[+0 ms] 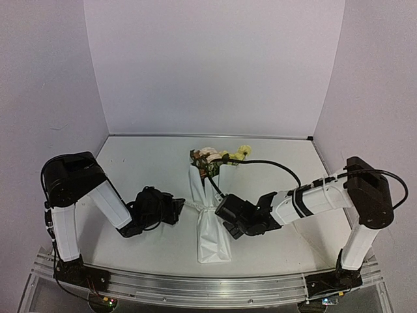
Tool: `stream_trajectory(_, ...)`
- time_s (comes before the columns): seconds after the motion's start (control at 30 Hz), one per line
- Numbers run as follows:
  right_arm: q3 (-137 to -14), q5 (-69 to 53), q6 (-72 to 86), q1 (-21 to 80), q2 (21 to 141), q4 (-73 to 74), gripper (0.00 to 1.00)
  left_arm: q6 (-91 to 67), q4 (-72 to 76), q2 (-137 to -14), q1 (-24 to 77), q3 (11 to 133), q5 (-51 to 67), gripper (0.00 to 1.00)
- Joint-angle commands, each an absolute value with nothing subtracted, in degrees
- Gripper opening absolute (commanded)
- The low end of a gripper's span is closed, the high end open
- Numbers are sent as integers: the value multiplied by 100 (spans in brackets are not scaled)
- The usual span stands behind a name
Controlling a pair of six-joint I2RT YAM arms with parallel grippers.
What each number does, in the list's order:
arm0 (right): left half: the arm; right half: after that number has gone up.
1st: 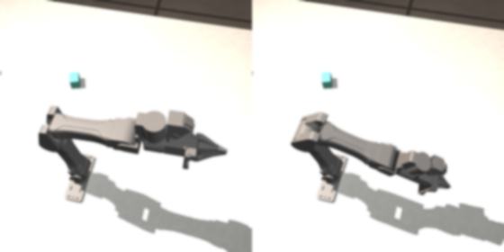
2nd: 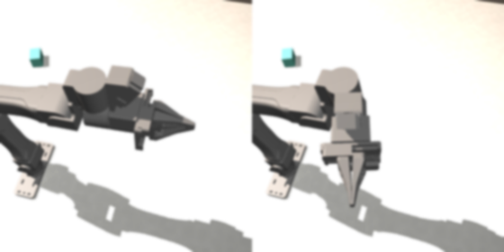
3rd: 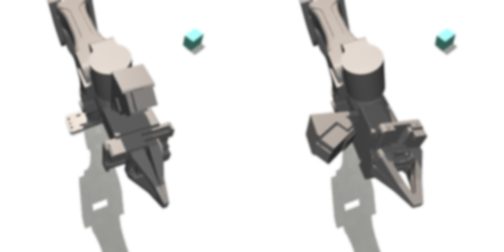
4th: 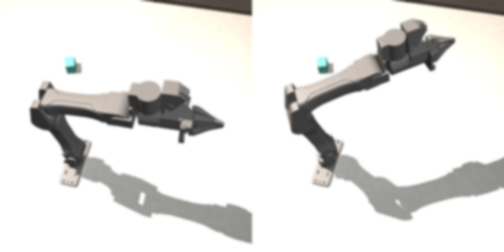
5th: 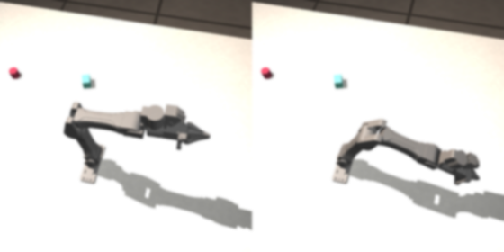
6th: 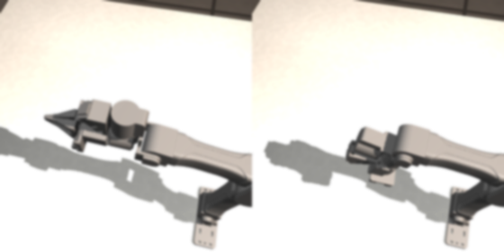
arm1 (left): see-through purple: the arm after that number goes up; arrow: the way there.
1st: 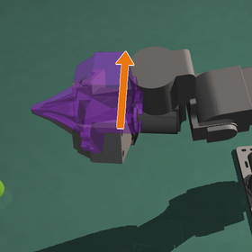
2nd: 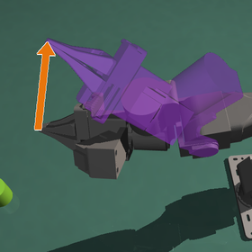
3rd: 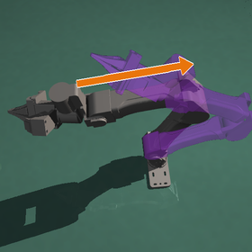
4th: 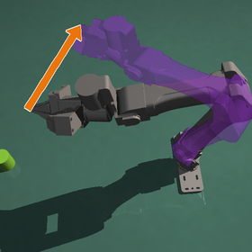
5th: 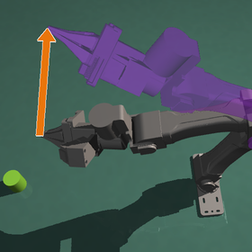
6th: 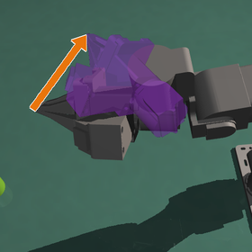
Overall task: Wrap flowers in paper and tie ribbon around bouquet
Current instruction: Tie the ribbon around the folded bouquet.
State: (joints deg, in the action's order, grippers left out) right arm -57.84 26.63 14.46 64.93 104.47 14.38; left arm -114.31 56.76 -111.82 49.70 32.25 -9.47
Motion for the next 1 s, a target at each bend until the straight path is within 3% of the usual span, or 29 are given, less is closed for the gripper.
stream_trajectory(0.0,-6008,3057,1891,6513,10224,1701,0,-11004,5510,-10768,4625,3105,-217,0)
stream_trajectory(0.27,-6283,3138,3489,6423,10033,2975,0,-9090,3163,-9390,3982,2856,175,0)
stream_trajectory(0.63,-5196,2650,5146,5714,9586,3140,0,-8497,2732,-8690,3198,1594,496,0)
stream_trajectory(0.97,-4508,2195,5910,5491,8977,2793,0,-7988,2180,-8310,2785,1466,657,0)
